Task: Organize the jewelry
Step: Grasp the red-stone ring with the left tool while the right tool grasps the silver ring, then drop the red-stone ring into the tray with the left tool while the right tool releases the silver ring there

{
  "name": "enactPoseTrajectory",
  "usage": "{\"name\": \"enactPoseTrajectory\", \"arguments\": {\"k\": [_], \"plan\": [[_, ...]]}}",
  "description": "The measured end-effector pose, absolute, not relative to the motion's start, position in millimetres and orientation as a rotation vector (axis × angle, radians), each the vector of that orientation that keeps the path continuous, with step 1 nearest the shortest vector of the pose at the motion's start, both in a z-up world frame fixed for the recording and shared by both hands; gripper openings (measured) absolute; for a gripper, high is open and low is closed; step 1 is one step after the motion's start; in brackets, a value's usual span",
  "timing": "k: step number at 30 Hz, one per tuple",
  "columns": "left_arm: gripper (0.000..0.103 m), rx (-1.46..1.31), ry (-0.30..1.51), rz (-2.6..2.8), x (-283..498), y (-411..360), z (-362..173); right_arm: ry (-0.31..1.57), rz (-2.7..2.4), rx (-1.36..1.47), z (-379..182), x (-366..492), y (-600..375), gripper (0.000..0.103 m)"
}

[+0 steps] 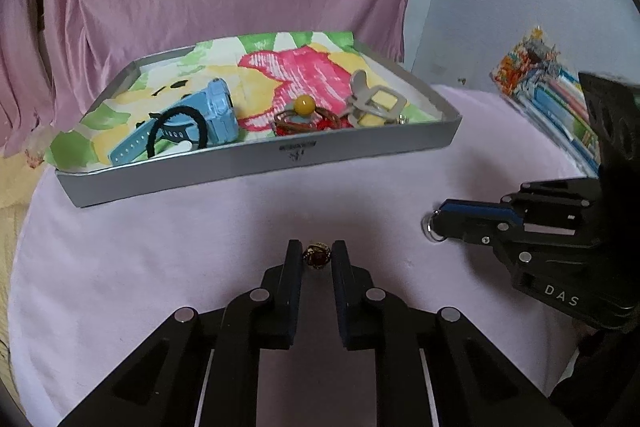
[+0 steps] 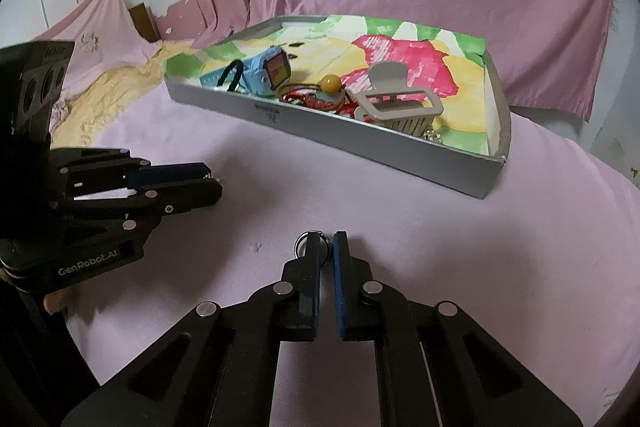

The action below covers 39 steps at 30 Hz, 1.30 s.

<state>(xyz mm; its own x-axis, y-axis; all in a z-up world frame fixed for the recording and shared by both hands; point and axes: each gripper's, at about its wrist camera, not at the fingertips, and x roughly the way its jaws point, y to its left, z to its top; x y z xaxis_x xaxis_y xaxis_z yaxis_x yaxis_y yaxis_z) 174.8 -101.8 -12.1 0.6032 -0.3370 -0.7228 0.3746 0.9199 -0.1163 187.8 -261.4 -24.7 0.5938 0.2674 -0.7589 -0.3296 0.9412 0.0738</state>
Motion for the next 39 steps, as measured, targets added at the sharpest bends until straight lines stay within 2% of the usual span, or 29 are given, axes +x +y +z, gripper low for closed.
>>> {"name": "enactPoseTrajectory", "arguments": {"k": [9,17,28,39], "plan": [[0.014,-0.074,0.671,-0.345,180.5,-77.3,16.7,0.761,0.341,0.026,-6.8,194.1,-261.4,0.005],[0.014,-0.129,0.650,-0.266,217.3,-63.0,25.3,0.655,0.258,0.067,14.0,224.6,-260.0,0.005],[0.014,-0.157,0.729,-0.203,247.7,-54.0,4.5,0.713,0.260,0.025,-1.8,257.4,-230.5,0.005],[0.014,-0.149,0.728,-0.202,247.9,-55.3,4.1,0.754,0.254,0.007,-9.5,263.0,-226.1,0.006]]}}
